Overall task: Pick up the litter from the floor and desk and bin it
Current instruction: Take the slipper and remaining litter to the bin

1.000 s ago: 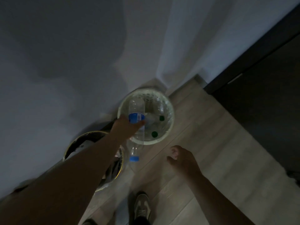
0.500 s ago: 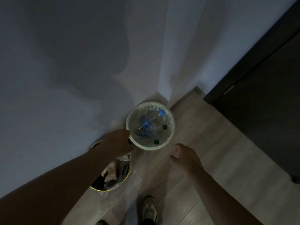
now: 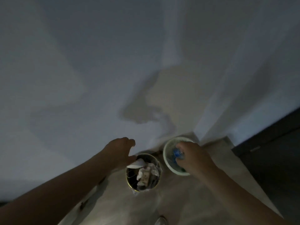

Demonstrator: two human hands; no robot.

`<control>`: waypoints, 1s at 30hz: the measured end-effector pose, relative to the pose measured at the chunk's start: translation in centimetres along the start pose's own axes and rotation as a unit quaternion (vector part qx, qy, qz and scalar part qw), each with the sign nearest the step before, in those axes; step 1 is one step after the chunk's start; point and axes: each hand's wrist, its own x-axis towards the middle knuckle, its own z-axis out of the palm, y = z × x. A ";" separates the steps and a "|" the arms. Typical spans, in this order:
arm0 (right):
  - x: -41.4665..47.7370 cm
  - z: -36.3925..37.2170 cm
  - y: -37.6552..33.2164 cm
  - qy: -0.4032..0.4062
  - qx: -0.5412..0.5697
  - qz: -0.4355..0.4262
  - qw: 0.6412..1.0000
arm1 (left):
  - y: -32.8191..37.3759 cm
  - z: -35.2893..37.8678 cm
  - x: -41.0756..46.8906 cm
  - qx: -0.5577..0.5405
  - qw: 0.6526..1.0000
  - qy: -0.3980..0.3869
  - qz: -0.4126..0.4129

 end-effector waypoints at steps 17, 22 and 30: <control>-21.1 -1.9 -52.1 0.027 -0.070 -0.498 0.864 | -21.1 -7.7 -54.3 -0.014 0.892 0.284 -0.351; -32.7 2.6 -64.5 -0.007 -0.083 -0.615 0.784 | -22.0 -4.4 -72.1 -0.012 0.824 0.315 -0.471; -48.1 11.4 -79.0 -0.058 -0.095 -0.760 0.640 | -20.8 3.1 -90.7 -0.068 0.679 0.362 -0.634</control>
